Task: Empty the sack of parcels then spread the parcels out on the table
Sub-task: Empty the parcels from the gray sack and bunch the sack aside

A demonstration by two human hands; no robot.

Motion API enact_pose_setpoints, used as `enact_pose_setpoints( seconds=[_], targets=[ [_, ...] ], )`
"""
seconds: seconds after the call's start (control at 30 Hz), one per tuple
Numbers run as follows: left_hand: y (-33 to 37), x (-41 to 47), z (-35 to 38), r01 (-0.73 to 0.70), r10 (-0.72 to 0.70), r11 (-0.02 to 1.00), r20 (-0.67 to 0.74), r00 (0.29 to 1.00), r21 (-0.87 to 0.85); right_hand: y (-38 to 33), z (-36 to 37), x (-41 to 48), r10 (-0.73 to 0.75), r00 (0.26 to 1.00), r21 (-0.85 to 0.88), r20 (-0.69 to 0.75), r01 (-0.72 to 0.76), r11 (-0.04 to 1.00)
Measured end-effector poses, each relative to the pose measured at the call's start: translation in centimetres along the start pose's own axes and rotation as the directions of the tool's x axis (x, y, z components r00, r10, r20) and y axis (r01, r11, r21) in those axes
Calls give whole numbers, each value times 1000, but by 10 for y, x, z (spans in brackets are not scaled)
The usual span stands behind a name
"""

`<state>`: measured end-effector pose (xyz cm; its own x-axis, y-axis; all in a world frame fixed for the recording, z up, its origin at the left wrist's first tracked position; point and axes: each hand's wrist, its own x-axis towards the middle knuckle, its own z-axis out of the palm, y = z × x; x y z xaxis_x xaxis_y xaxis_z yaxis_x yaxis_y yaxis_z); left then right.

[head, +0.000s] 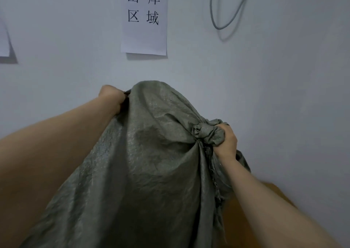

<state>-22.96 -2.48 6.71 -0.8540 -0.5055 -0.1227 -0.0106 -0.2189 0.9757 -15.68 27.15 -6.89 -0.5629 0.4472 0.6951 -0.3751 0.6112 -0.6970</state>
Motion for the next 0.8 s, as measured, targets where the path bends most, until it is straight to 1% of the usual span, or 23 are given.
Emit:
enact_pose_setpoints(
  seconds=[0.03, 0.07, 0.1, 0.13, 0.23, 0.27, 0.37, 0.43, 0.5, 0.63, 0.73, 0.8],
  targets=[
    [-3, -1, 5, -45, 45, 995, 6, 999, 89, 5, -4, -3, 35, 999, 0, 1, -35, 999],
    [-5, -6, 10, -99, 92, 988, 66, 994, 121, 13, -9, -8, 55, 998, -18, 5, -55, 998],
    [-8, -8, 19, -82, 69, 993, 133, 989, 90, 21, -14, -12, 68, 998, -45, 16, -67, 997],
    [-14, -14, 26, -91, 70, 991, 193, 979, 101, 30, -18, -15, 84, 996, -77, 29, -81, 994],
    [-33, -54, 38, -203, 123, 929, 258, 958, 311, 55, -37, -23, 134, 988, -225, 72, -114, 968],
    [-39, -68, 43, -234, 133, 911, 293, 947, 341, 62, -45, -28, 155, 985, -272, 81, -127, 954],
    [-60, -104, 64, -241, 86, 902, 398, 913, 359, 83, -73, -46, 215, 969, -415, 121, -148, 898],
    [-77, -127, 77, -243, 65, 905, 452, 890, 349, 96, -93, -58, 287, 938, -522, 196, -148, 840],
    [-95, -149, 91, -261, 47, 885, 485, 873, 385, 109, -112, -69, 423, 864, -607, 272, -187, 773],
    [-132, -184, 120, -271, 2, 864, 535, 845, 425, 134, -149, -86, 674, 659, -696, 334, -309, 648],
    [-158, -198, 137, -295, -17, 834, 555, 831, 467, 143, -173, -91, 793, 482, -698, 372, -418, 581],
    [-171, -206, 146, -324, -22, 803, 567, 823, 501, 144, -187, -92, 833, 404, -684, 379, -483, 546]
  ],
)
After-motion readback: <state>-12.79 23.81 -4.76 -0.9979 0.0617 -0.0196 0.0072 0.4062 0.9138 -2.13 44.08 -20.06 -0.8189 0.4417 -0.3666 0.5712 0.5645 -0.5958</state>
